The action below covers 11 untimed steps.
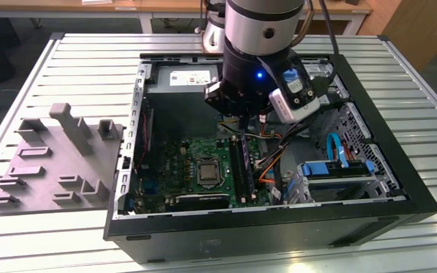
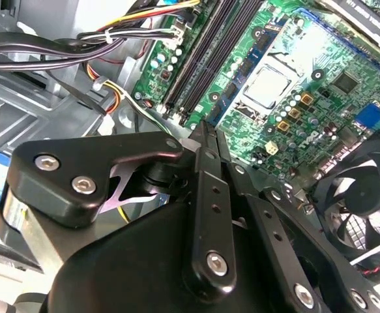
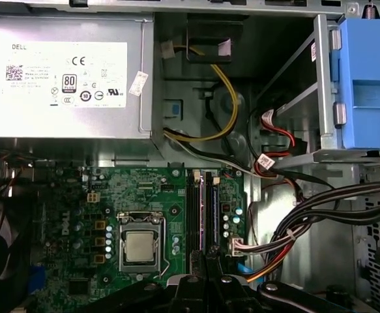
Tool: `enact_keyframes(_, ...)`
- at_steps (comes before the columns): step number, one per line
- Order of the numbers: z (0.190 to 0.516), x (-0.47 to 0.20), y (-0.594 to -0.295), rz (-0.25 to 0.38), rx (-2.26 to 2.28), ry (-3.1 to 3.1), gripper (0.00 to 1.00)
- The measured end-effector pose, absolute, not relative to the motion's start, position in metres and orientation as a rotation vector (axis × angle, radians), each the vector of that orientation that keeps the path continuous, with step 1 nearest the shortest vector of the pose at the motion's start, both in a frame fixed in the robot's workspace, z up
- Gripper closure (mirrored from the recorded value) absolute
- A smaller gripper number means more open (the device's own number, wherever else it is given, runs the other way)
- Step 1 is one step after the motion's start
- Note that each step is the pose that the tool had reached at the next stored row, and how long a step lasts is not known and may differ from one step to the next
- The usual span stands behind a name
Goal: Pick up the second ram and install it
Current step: 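Insert the second ram into the second slot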
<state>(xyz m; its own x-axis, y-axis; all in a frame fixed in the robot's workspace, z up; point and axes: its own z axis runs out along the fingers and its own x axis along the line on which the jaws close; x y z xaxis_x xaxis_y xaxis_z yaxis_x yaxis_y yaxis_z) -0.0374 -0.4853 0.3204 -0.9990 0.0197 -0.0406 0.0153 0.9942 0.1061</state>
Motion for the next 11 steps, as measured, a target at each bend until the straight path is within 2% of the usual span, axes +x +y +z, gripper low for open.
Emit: enact_keyframes(11,0.311,-0.0361,-0.4853,0.164,0.027,3.096,0.88)
